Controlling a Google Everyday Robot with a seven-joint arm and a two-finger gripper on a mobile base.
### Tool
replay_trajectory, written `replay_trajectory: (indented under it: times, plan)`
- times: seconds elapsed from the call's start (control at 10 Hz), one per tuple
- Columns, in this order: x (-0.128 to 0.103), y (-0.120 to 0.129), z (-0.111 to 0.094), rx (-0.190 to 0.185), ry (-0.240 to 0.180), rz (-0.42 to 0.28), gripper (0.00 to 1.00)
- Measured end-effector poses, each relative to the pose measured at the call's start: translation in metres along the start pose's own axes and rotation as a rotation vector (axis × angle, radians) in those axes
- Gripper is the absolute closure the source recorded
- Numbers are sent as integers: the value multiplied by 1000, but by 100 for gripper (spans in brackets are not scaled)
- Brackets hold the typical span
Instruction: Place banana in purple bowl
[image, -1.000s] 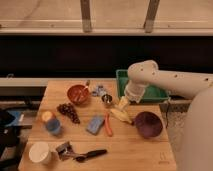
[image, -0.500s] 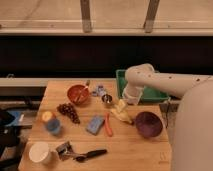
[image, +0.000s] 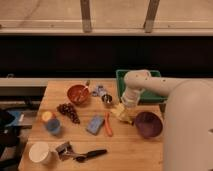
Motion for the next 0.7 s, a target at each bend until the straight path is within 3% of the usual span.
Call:
replay_trajectory:
  times: [0.2, 0.5, 0.6, 0.7]
  plan:
    - [-1, 2, 15, 4, 26, 2, 34]
    - [0, 0, 24, 11, 33, 29, 61]
    - [2, -1, 15, 21, 6, 43, 94]
    - [3, -1, 6, 24, -13, 46, 99]
